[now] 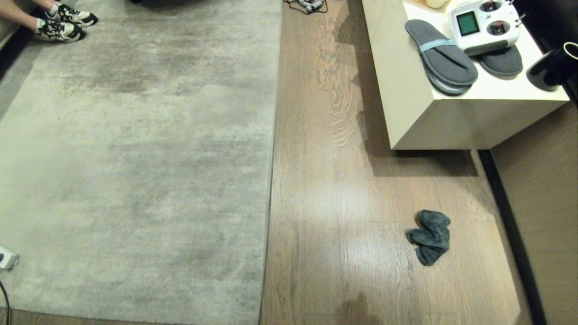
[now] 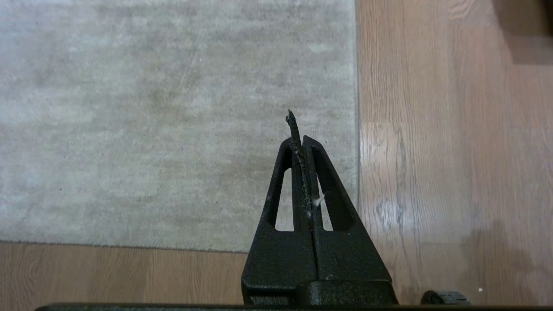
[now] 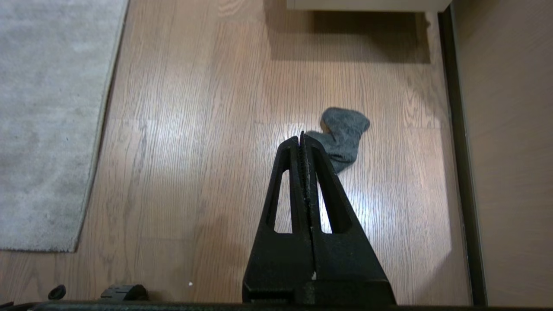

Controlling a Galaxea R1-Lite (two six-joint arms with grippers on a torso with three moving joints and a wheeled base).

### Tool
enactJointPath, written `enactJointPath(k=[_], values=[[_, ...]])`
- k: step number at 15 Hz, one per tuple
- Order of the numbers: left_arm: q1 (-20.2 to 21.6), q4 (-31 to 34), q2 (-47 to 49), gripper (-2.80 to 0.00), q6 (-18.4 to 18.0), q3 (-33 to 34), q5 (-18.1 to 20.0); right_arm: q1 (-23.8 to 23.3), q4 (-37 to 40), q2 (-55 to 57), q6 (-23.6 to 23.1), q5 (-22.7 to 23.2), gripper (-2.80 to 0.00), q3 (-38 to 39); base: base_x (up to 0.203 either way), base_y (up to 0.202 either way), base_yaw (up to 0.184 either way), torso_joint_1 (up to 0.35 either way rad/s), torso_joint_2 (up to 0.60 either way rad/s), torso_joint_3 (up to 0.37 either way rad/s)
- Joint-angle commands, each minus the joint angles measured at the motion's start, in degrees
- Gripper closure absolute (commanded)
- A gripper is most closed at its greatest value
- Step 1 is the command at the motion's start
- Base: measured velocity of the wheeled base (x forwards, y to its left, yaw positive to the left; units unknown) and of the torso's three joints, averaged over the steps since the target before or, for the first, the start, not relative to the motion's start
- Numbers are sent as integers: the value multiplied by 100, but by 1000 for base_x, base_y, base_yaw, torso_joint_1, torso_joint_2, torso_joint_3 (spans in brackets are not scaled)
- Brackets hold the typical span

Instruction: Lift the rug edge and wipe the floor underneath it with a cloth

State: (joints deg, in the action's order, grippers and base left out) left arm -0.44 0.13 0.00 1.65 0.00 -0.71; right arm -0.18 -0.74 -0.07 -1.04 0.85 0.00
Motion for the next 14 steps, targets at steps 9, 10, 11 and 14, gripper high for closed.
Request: enactJointPath(k=[9,10,11,14], values=[[0,-5,0,0,11,0,9,1,-5,7,-2,3,0,0,0,0,0,2,1,202],[0,-5,0,0,11,0,9,1,-5,7,-2,3,0,0,0,0,0,0,0,220],[0,-5,0,0,11,0,4,1,-5,7,-2,3,0,0,0,0,0,5,2,200],[0,-5,0,0,11,0,0,1,-5,7,-2,3,0,0,0,0,0,3,1,207]])
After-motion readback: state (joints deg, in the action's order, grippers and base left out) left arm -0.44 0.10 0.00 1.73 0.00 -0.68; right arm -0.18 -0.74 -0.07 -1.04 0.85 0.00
